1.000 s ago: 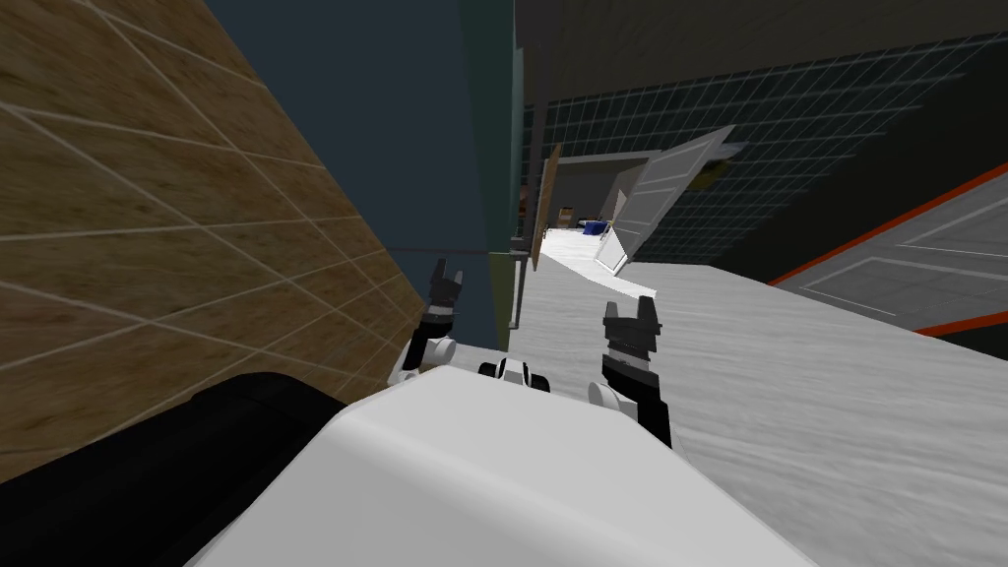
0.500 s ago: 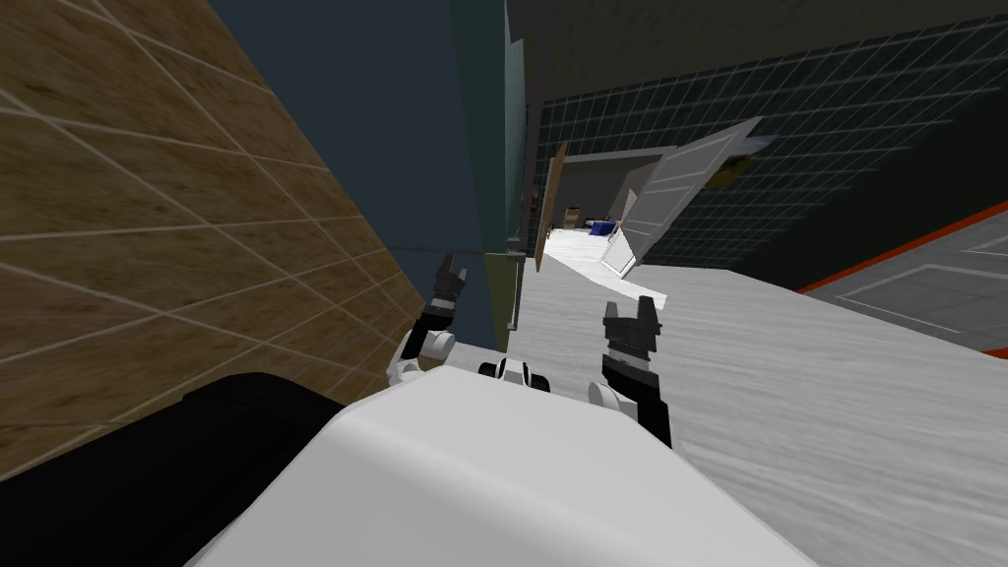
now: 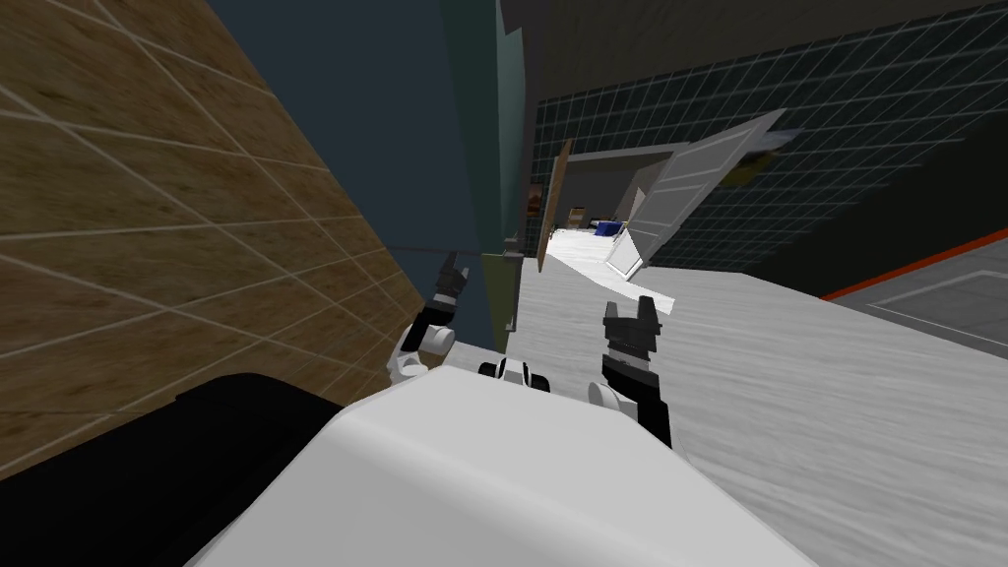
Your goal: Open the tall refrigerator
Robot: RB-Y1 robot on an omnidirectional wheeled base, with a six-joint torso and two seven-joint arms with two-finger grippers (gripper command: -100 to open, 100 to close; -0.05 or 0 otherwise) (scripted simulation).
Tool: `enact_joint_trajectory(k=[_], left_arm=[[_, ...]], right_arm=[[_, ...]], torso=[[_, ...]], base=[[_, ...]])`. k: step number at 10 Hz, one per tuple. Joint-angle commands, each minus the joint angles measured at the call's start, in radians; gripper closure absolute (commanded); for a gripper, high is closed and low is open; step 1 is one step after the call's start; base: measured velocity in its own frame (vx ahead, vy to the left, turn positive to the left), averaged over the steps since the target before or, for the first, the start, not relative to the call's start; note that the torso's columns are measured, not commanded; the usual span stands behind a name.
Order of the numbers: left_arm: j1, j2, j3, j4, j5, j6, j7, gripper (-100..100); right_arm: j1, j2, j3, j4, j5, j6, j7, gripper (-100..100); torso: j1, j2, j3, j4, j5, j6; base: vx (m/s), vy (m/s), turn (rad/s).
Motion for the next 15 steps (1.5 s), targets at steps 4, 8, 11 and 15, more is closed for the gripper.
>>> enact_joint_trajectory(k=[4,8,11,15], left_arm=[[-0.067,0.008,0.011,-0.018,0.016,0.145,-0.002,-100],[-0.099,0.006,0.017,-0.024,0.025,0.227,-0.002,-100],[-0.131,-0.001,0.022,-0.027,0.033,0.300,-0.003,-100],[-0.180,-0.018,0.031,-0.030,0.046,0.410,-0.004,-100]], right_arm=[[0.000,0.000,0.000,0.000,0.000,0.000,0.000,0],[0.000,0.000,0.000,0.000,0.000,0.000,0.000,0],[0.000,0.000,0.000,0.000,0.000,0.000,0.000,0],[0.000,0.000,0.000,0.000,0.000,0.000,0.000,0]], torso=[[0.000,0.000,0.000,0.000,0.000,0.000],[-0.003,-0.004,-0.003,-0.001,-0.001,0.002],[-0.007,-0.007,-0.005,-0.003,-0.002,0.005],[-0.010,-0.013,-0.008,-0.006,-0.003,0.010]], base=[[0.029,-0.060,0.070],[0.021,-0.053,0.065],[0.016,-0.054,0.074],[0.019,-0.052,0.073]])
